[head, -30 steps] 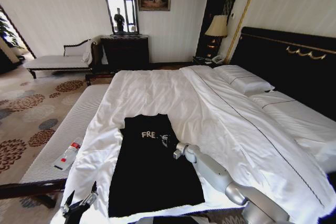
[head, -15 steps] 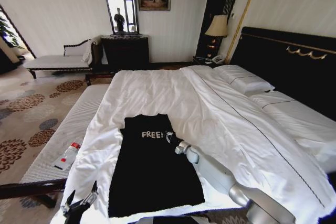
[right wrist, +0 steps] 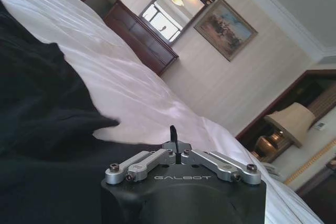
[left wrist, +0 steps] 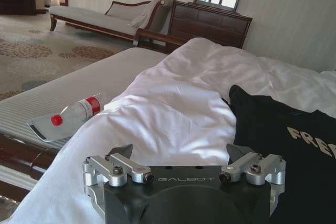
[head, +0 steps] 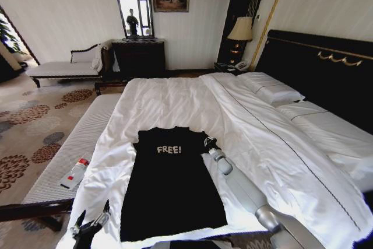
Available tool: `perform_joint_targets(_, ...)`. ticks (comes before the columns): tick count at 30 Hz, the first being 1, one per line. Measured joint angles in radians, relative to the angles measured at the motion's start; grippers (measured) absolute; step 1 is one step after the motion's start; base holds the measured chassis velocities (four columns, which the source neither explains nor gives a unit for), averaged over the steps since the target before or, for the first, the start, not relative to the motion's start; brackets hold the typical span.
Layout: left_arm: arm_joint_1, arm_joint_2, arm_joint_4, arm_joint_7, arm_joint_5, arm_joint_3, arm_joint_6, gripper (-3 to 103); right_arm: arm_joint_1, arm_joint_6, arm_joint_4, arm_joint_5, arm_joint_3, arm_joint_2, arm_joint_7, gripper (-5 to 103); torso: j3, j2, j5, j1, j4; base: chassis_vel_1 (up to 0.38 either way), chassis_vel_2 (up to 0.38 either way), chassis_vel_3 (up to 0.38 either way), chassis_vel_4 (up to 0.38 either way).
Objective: Fold the clothes on the bed.
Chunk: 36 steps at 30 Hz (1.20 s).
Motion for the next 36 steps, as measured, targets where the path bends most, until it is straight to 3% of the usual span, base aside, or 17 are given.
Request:
perform_joint_targets(3,0.003,0.001,-0.007,0.0,0.003,-0.003,0.002,100,0.003,0.002,-0.032,-0.034,0.039,0.006,0.017,0,0.0,0.0,0.0,0.0,0.0,0.0,0.0,0.0,0.0)
perform_joint_targets(14,-0.003,0.003,-0.026,-0.003,0.019,-0.003,0.017,100,-0.027,0.016,-0.044,-0.017,0.047,0.009,0.0,0,0.0,0.0,-0.0001,0.0,-0.0002,0.0,0.0,0.0,0.0)
perform_joint_targets(17,-0.003,0.001,-0.024,-0.005,0.02,-0.001,0.018,100,-0.05,0.059,0.005,0.0,0.014,0.0,-0.027,0,0.0,0.0,-0.0003,0.0,-0.0004,0.0,0.0,0.0,0.0)
perform_joint_targets(25,-0.002,-0.002,-0.015,-0.005,0.017,-0.001,0.016,100,-0.069,0.073,0.125,0.008,-0.117,0.017,-0.028,0,0.0,0.0,0.0,0.0,0.0002,0.0,0.0,0.0,0.0)
perform_joint_targets(36,-0.009,-0.001,-0.009,-0.005,0.003,-0.022,0.017,100,-0.057,0.08,0.107,-0.015,-0.228,0.062,-0.015,0,0.0,0.0,-0.0002,0.0,-0.0002,0.0,0.0,0.0,0.0)
